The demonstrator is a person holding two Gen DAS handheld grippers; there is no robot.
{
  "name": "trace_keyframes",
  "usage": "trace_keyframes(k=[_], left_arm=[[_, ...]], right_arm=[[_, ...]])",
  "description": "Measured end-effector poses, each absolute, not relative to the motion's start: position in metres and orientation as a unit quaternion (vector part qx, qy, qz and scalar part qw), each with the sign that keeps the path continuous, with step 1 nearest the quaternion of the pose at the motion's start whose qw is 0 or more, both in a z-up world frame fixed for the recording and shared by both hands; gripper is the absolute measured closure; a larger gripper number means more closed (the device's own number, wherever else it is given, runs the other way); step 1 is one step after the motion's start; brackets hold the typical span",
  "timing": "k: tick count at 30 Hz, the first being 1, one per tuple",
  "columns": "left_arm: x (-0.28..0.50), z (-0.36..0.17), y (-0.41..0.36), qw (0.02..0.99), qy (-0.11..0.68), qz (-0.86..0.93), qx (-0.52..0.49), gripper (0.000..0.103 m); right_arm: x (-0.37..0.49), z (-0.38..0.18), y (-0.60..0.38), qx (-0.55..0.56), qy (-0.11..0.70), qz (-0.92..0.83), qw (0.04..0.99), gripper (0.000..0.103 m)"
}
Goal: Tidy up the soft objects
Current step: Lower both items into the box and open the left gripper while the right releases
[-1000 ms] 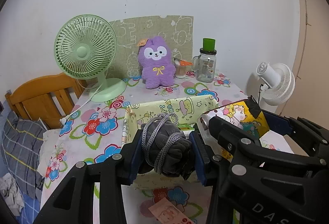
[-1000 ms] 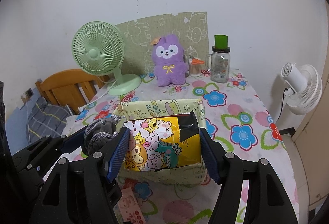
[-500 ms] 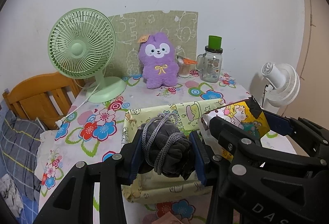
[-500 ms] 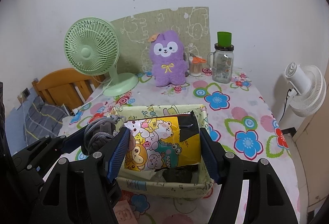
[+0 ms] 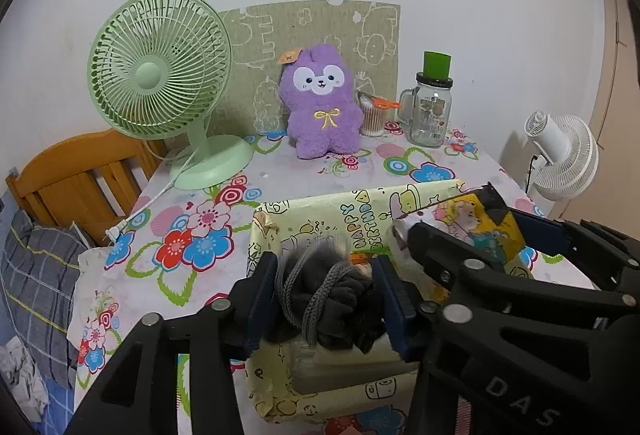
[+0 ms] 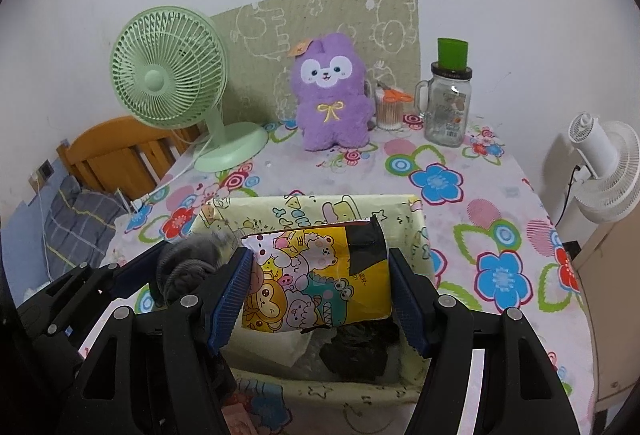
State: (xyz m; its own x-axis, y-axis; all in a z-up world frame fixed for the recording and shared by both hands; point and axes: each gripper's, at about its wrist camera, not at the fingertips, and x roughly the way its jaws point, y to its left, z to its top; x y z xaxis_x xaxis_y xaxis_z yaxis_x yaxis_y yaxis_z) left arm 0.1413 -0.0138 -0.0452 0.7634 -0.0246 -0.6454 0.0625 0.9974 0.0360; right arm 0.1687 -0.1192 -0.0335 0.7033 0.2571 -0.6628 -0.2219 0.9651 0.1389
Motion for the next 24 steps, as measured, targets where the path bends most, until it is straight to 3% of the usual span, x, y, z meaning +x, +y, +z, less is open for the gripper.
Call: trace_keyframes(k=[3,5,24], left_arm=[[0.143,-0.048,-0.012,0.938,0.345,-0.024,0.027,0.032],[0.145,-0.049,-0.011,0.938,0.345,-0.019,0.029,0.029],[0.154,-0.063,-0.002,0.930,0.367,-0.012,0.027,0.020]], right_arm=[[0.173,-0.036,-0.115,0.023,0.366,0.133,0.921,0.033],[0.176,-0.038,-0.114,0.021,0.368,0.132,0.920,0.033],[0.193,-0.057,-0.107,0.009,0.401,0.125,0.908,0.025]])
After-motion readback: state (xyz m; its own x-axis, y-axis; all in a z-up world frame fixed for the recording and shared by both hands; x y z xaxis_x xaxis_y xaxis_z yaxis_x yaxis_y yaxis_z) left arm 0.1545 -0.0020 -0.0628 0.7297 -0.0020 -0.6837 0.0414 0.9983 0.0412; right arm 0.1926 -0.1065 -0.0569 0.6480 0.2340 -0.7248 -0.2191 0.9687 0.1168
